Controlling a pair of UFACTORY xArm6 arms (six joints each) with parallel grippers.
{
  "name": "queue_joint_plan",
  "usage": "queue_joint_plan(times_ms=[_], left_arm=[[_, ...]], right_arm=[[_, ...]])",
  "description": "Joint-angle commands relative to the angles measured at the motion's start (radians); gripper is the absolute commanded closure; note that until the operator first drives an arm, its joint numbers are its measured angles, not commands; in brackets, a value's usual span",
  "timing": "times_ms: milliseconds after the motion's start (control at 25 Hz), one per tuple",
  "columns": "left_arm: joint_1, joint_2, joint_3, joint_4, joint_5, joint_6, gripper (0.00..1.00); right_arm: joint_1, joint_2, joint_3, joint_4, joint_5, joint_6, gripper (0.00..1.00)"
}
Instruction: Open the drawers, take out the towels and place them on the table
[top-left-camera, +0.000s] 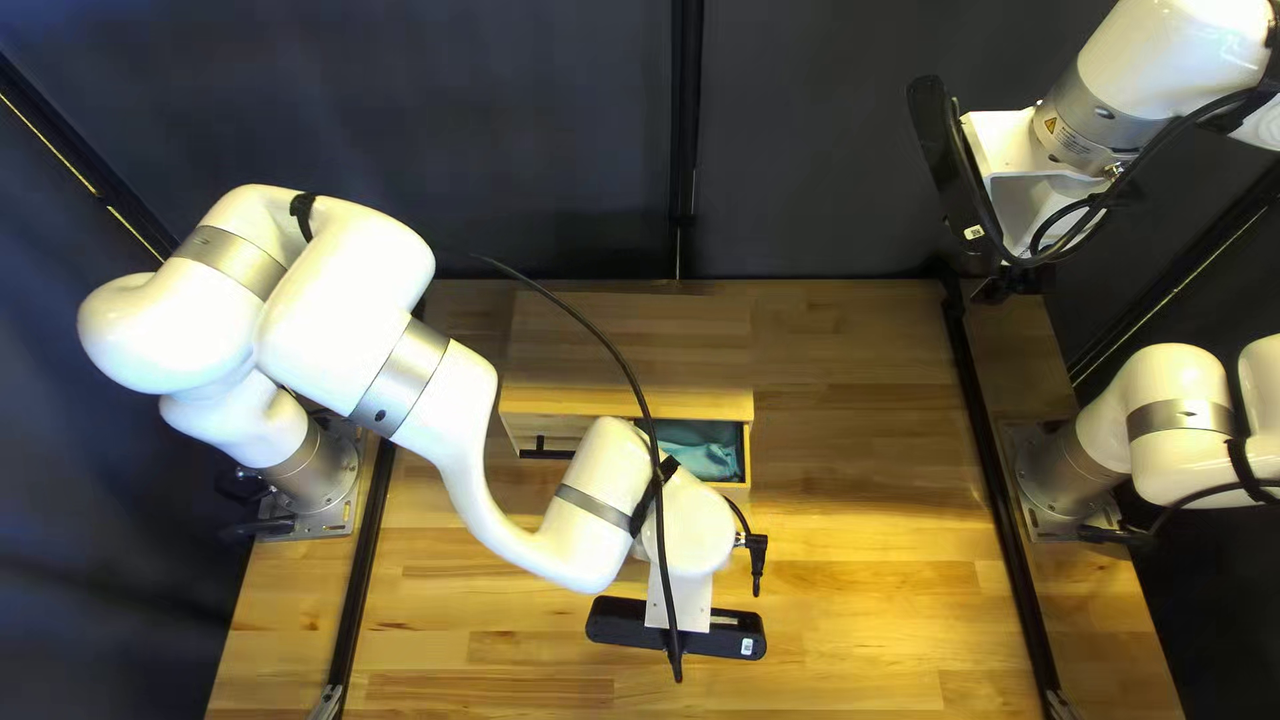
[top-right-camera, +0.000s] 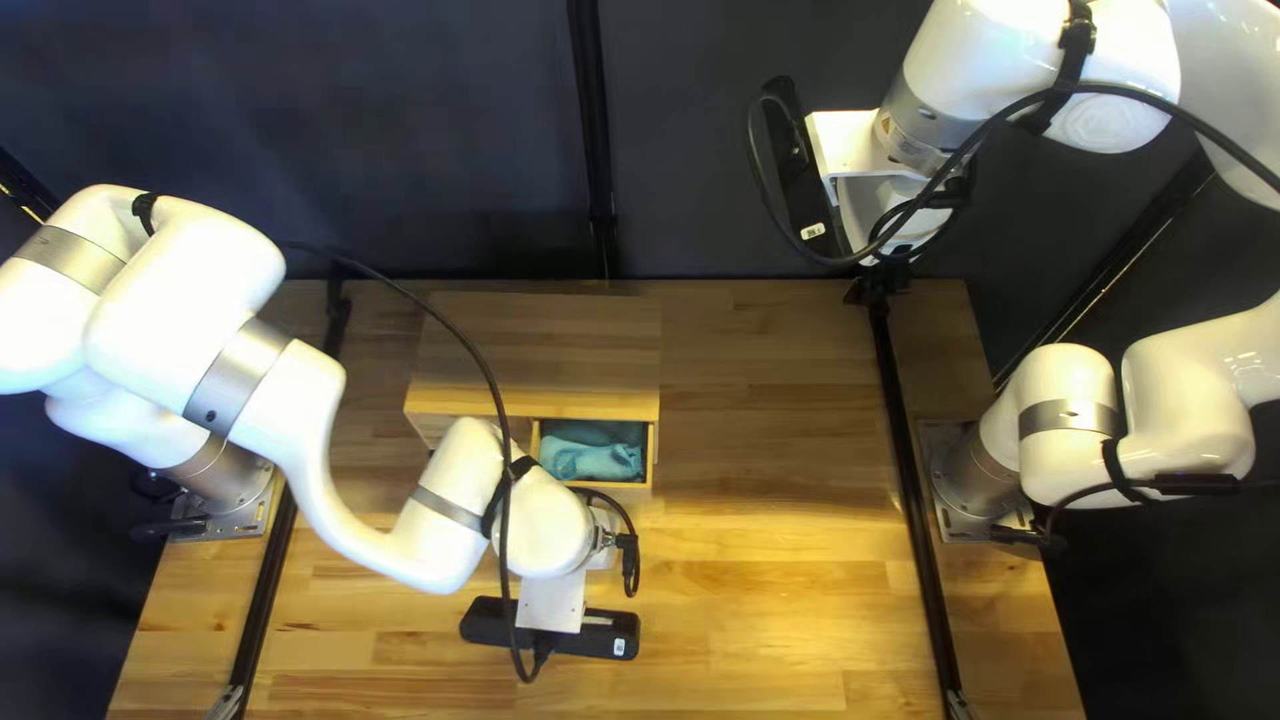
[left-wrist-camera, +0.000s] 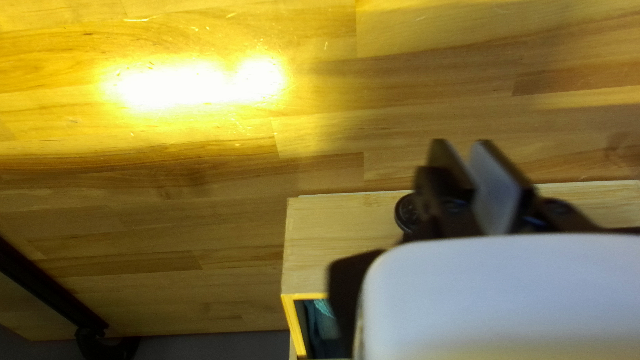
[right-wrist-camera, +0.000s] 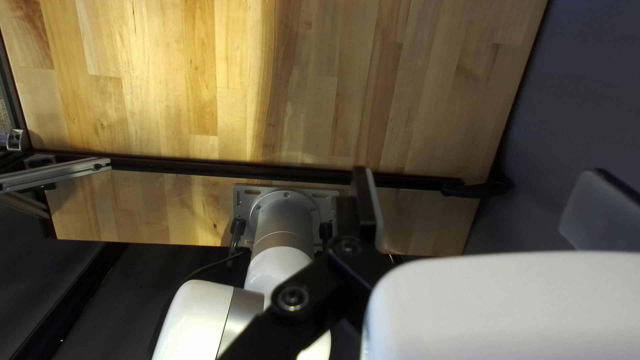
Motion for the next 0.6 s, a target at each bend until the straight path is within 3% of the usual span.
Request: queue_joint_plan(times_ms=[40,600], left_arm=[[0.02,-0.002,0.011,0.013,-0.012,-0.011,0.0],[0.059,0.03,0.014,0.015,-0.064,-0.023,0.0]], right_arm=[[0.0,0.0,0.0,0.0,0.0,0.0,0.0],[0.0,0.0,0.0,0.0,0.0,0.0,0.0]])
